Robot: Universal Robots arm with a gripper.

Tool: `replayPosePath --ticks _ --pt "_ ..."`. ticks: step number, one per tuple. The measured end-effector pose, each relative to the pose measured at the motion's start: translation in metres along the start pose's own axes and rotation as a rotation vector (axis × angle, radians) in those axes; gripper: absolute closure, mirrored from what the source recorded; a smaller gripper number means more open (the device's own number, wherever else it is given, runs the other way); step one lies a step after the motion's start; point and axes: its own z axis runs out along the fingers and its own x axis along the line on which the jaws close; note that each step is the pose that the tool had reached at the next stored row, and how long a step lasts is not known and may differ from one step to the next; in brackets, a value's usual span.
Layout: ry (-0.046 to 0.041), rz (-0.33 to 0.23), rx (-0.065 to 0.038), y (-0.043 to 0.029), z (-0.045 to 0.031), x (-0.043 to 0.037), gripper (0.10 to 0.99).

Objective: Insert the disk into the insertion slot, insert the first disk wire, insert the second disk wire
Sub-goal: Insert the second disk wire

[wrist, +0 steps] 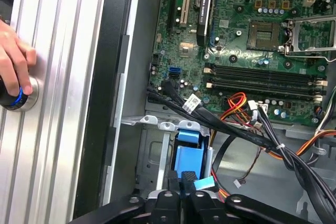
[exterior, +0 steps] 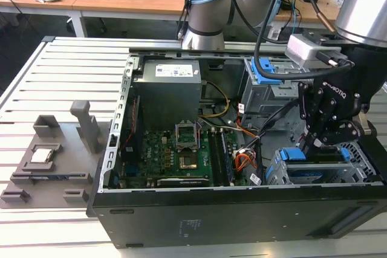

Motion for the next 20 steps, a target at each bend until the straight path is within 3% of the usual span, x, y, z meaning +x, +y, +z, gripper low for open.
replayPosePath --ticks 9,10,11,12,13,20 --pt "-0.0001 0.0 0.0 0.0001 0.0002 0.0007 0.98" --pt "-0.0001 0.0 0.0 0.0001 0.0002 0.0008 0.969" --pt "-0.0001 0.0 0.0 0.0001 0.0002 0.0009 0.847" --pt "-0.0001 0.0 0.0 0.0001 0.0002 0.001 0.847" --pt "-0.0001 0.0 0.0 0.0001 0.0002 0.0011 0.784" --pt "-0.0039 0.0 0.001 -0.0001 0.0001 -0.0101 0.784"
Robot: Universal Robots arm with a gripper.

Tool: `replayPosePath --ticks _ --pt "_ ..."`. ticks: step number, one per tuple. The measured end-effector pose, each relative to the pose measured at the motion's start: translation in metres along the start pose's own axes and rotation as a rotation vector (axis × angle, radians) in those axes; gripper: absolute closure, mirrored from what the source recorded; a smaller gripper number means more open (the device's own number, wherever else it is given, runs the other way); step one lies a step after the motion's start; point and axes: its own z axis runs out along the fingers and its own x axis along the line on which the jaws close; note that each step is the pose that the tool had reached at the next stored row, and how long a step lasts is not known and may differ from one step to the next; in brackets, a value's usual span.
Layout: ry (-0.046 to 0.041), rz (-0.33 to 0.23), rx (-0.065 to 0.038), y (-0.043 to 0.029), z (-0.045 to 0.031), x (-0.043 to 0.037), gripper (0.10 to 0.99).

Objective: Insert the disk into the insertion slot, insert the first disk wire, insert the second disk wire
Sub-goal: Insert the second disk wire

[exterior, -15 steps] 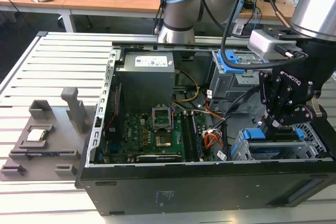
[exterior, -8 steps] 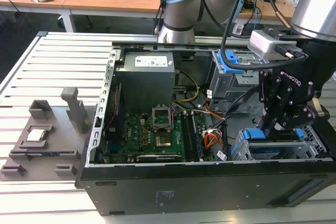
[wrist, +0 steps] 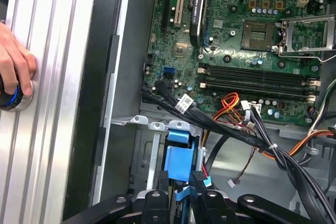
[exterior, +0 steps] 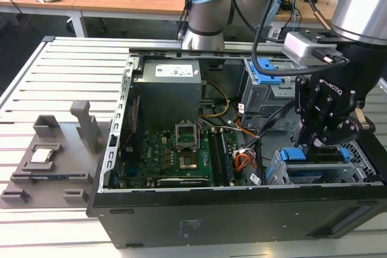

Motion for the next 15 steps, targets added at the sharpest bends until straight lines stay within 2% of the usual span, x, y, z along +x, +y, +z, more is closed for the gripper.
replayPosePath --ticks 4,7,11,12,15 --pt "0.0 -0.001 0.0 -0.0009 0.0049 -0.005 0.784" --pt "0.0056 -0.001 -0.001 -0.0009 0.0061 -0.0049 0.784" --pt "0.0057 -0.001 -0.001 -0.0009 0.0061 -0.0049 0.784" --pt "0.0059 -0.001 -0.001 -0.0009 0.006 -0.0048 0.863" --pt "0.0056 -0.001 -0.001 -0.0009 0.0062 -0.0048 0.882"
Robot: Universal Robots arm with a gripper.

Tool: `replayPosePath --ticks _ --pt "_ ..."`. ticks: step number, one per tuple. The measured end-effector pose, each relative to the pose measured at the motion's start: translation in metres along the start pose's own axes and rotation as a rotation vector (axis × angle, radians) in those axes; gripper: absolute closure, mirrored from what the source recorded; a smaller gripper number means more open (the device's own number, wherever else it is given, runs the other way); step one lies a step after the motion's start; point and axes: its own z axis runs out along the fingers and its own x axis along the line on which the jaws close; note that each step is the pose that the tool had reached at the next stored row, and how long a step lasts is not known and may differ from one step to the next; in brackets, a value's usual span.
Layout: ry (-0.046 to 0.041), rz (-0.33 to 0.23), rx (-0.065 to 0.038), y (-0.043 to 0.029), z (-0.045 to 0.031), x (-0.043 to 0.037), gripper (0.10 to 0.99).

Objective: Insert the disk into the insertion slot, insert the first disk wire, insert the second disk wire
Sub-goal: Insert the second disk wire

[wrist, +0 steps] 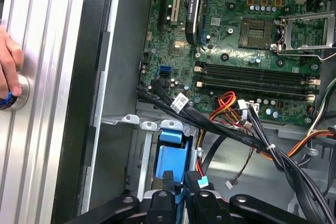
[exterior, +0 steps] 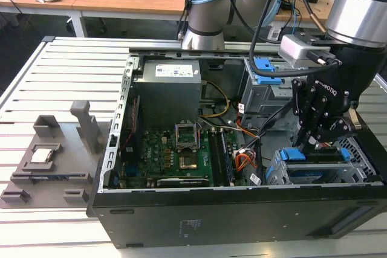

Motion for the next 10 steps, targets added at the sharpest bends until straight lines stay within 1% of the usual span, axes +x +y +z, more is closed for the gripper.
replayPosePath --ticks 4,6,7,8,9,10 --pt "0.0 0.0 0.0 0.0 -0.0003 0.0001 0.882" --pt "-0.0003 0.0 0.0 0.0003 -0.0039 0.0008 0.882" --pt "0.0002 0.0 0.0 0.0005 -0.0078 0.0013 0.882" --pt "-0.0002 0.0 0.0 0.0006 -0.0087 0.0015 0.882" --pt "-0.0033 0.0 0.0 0.0007 -0.0086 0.0022 0.882" --pt "-0.0137 -0.001 0.001 0.0008 -0.0083 0.0035 0.882"
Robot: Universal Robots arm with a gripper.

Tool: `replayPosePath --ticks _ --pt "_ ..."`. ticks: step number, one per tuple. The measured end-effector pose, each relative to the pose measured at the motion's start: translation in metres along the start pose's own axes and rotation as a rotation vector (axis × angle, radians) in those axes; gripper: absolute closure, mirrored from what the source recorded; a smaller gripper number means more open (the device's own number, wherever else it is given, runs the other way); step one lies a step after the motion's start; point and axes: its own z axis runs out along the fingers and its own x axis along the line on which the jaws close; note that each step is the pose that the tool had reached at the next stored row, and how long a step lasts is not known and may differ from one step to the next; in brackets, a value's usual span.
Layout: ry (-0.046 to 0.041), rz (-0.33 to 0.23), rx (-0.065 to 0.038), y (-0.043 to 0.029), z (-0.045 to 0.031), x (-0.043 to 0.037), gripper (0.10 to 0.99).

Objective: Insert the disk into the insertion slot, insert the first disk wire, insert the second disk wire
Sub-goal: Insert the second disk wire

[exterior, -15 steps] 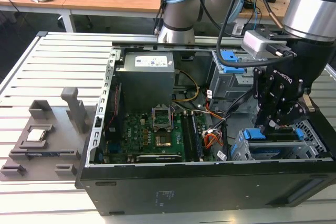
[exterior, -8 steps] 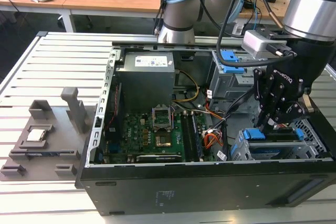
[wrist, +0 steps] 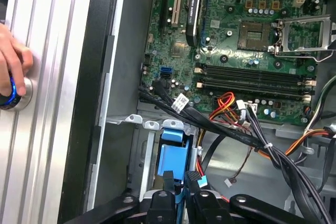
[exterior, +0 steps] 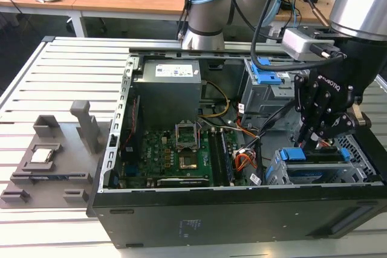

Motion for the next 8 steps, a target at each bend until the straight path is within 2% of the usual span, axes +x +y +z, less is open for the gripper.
replayPosePath --ticks 2,4,6,8 --pt "-0.0533 -0.003 0.004 0.0 0.0019 0.0083 0.882" --pt "-0.0853 -0.005 0.003 -0.0017 0.0026 0.0129 0.882" --pt "-0.1088 -0.007 0.002 -0.0031 0.0033 0.0165 0.882" --pt "-0.1134 0.0 -0.001 -0.0033 0.0036 0.0168 0.882"
